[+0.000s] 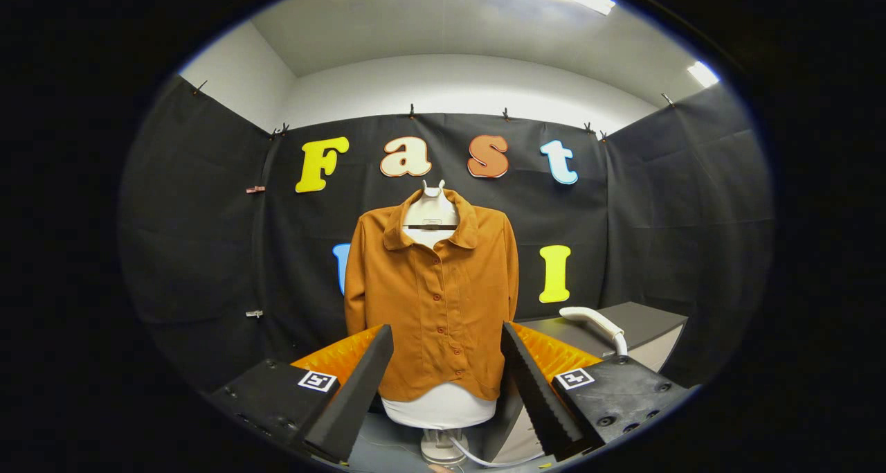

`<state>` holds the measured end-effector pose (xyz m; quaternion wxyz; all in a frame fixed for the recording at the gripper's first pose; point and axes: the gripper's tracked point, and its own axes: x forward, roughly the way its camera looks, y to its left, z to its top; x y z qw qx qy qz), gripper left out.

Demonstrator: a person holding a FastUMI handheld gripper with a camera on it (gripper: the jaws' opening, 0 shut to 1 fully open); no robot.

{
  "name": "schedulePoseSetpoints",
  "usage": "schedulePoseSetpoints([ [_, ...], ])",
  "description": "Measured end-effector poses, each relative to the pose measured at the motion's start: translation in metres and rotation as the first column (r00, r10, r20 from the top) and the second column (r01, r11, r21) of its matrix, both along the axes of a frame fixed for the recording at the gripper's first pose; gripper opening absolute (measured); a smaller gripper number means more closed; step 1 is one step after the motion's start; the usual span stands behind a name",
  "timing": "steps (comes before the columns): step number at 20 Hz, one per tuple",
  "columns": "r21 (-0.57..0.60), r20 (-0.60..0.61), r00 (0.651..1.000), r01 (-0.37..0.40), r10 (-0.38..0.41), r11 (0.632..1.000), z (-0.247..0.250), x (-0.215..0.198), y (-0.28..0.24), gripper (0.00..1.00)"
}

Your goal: Iron the clothes twice with a garment steamer, once on the left side and once on the right side.

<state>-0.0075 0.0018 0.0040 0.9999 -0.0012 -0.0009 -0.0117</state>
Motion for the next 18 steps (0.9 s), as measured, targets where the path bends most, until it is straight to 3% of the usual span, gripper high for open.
schedulePoseSetpoints([
  [8, -0.014, -0.011, 1.0, 0.013, -0.013, 1.0, -0.005, 0.004, 0.008, 0.98],
  [18, -0.013, -0.025, 0.995, 0.097, -0.098, 0.995, -0.013, 0.011, 0.017, 0.99],
])
